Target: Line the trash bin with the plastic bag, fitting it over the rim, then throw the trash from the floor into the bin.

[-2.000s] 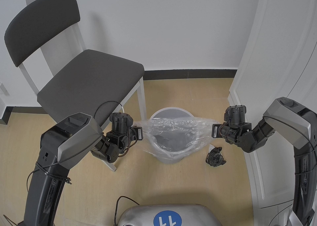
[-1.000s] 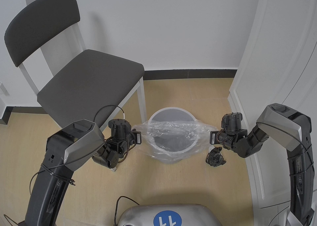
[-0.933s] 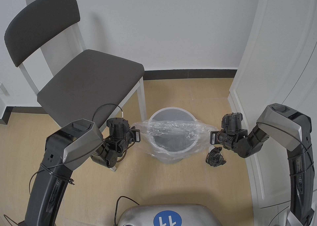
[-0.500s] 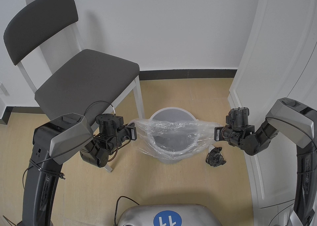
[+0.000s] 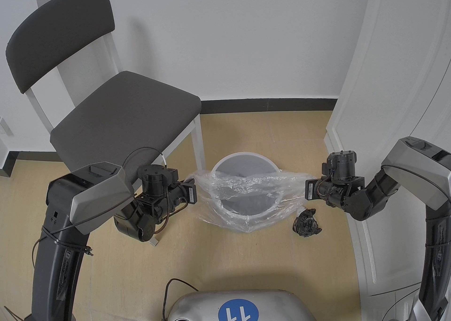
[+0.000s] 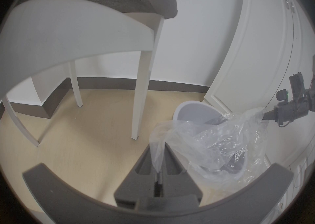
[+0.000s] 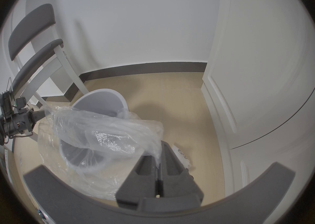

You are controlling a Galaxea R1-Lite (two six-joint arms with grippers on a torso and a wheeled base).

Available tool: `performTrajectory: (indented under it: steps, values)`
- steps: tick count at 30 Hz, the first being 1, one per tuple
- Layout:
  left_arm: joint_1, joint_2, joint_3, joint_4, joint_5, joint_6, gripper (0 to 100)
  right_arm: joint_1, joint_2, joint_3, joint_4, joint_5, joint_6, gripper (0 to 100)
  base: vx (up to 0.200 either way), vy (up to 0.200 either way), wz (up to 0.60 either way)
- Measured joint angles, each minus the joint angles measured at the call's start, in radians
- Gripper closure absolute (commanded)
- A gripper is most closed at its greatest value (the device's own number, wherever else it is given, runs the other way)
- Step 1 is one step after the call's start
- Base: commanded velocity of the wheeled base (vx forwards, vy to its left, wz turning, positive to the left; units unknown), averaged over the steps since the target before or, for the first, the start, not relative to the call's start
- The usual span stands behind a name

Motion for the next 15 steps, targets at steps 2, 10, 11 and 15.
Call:
performTrajectory:
  steps: [2,10,11,15]
  values:
    - [-0.008,0.006,0.007,-0.001,0.001,0.002,100,0.001,0.005,0.001,0.001,0.000,-0.008,100,0.000,0.000,0.00]
    - [-0.035,0.023,0.055,-0.014,0.000,0.071,100,-0.004,0.016,0.038,0.000,0.034,-0.082,100,0.000,0.000,0.00]
    - [-0.037,0.025,0.059,-0.017,0.000,0.074,100,-0.005,0.017,0.046,0.000,0.038,-0.097,100,0.000,0.000,0.00]
    - [-0.034,0.027,0.061,-0.021,0.000,0.076,100,-0.013,0.018,0.063,0.000,0.042,-0.117,100,0.000,0.000,0.00]
